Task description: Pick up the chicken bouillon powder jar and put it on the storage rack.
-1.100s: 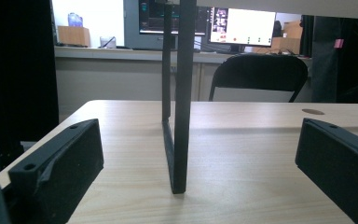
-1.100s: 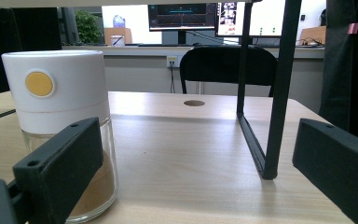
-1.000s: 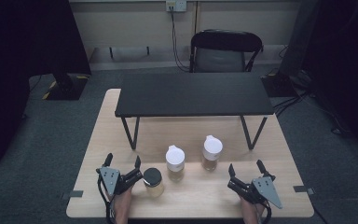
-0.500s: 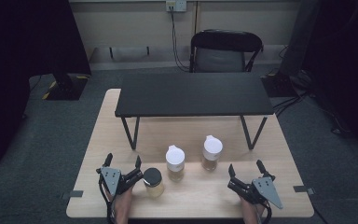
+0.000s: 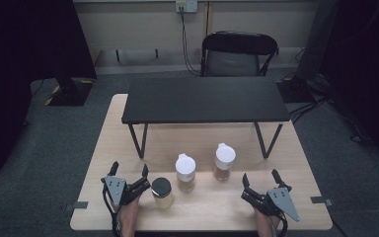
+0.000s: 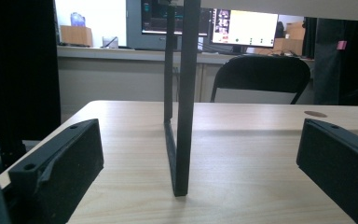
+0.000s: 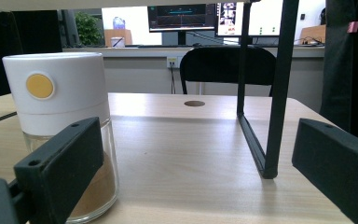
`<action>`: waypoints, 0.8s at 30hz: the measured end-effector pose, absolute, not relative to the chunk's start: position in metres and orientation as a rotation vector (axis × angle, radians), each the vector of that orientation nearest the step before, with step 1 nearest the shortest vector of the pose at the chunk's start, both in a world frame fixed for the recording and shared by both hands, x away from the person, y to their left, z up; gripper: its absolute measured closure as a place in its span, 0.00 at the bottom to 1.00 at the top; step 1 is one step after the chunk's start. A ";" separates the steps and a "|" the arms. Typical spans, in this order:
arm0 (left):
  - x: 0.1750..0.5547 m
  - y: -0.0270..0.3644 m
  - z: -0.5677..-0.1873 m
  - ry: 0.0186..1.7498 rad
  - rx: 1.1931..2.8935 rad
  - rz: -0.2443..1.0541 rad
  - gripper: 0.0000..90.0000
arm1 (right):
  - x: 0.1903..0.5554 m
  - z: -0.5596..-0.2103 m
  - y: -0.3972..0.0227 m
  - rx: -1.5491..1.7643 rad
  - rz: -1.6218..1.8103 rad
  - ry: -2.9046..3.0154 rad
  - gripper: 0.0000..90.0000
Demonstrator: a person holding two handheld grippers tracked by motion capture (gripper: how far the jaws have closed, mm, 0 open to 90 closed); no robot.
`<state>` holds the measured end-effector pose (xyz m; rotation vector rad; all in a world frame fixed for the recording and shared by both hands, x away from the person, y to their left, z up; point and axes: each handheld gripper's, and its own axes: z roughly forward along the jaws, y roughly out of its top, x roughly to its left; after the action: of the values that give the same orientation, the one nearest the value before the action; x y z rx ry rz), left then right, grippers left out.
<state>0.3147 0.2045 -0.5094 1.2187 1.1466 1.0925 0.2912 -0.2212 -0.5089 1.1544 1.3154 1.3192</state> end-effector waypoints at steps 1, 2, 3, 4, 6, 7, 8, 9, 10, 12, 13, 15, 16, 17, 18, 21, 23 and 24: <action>0.314 0.205 -0.509 1.151 1.216 1.086 0.00 | 0.291 -0.509 -0.221 1.154 1.319 1.315 0.01; 0.312 0.205 -0.509 1.153 1.215 1.079 0.00 | 0.291 -0.509 -0.221 1.154 1.319 1.316 0.01; 0.311 0.205 -0.508 1.151 1.210 1.074 0.00 | 0.291 -0.509 -0.221 1.153 1.320 1.314 0.01; 0.310 0.205 -0.505 1.150 1.216 1.075 0.00 | 0.291 -0.509 -0.221 1.152 1.320 1.314 0.01; 0.309 0.205 -0.503 1.144 1.213 1.076 0.00 | 0.291 -0.509 -0.221 1.147 1.321 1.313 0.01; 0.309 0.205 -0.503 1.144 1.213 1.076 0.00 | 0.291 -0.509 -0.221 1.147 1.321 1.313 0.01; 0.308 0.206 -0.501 1.142 1.209 1.075 0.00 | 0.290 -0.509 -0.221 1.144 1.323 1.313 0.01; 0.308 0.206 -0.501 1.142 1.209 1.076 0.00 | 0.290 -0.509 -0.221 1.139 1.323 1.312 0.01; 0.307 0.208 -0.499 1.141 1.203 1.073 0.00 | 0.290 -0.510 -0.220 1.134 1.322 1.313 0.01; 0.307 0.208 -0.498 1.141 1.202 1.072 0.00 | 0.290 -0.509 -0.220 1.135 1.322 1.313 0.01; 0.306 0.208 -0.497 1.140 1.198 1.075 0.00 | 0.290 -0.509 -0.220 1.136 1.323 1.313 0.01; 0.305 0.209 -0.494 1.131 1.185 1.069 0.00 | 0.290 -0.510 -0.220 1.135 1.322 1.313 0.01; 0.305 0.209 -0.494 1.131 1.185 1.069 0.00 | 0.290 -0.510 -0.220 1.135 1.322 1.313 0.01; 0.304 0.209 -0.492 1.125 1.187 1.070 0.00 | 0.290 -0.510 -0.220 1.133 1.323 1.312 0.01; 0.303 0.208 -0.489 1.116 1.186 1.065 0.00 | 0.290 -0.510 -0.220 1.132 1.323 1.313 0.01; 0.301 0.207 -0.487 1.108 1.188 1.069 0.00 | 0.289 -0.510 -0.220 1.130 1.324 1.313 0.01; 0.300 0.206 -0.484 1.105 1.187 1.068 0.00 | 0.289 -0.510 -0.220 1.130 1.325 1.313 0.01; 0.299 0.206 -0.482 1.101 1.188 1.066 0.00 | 0.289 -0.510 -0.220 1.130 1.325 1.314 0.01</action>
<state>0.2994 0.2060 -0.4824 1.1877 1.1009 1.0663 0.2895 -0.2202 -0.5096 1.1295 1.3139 1.3248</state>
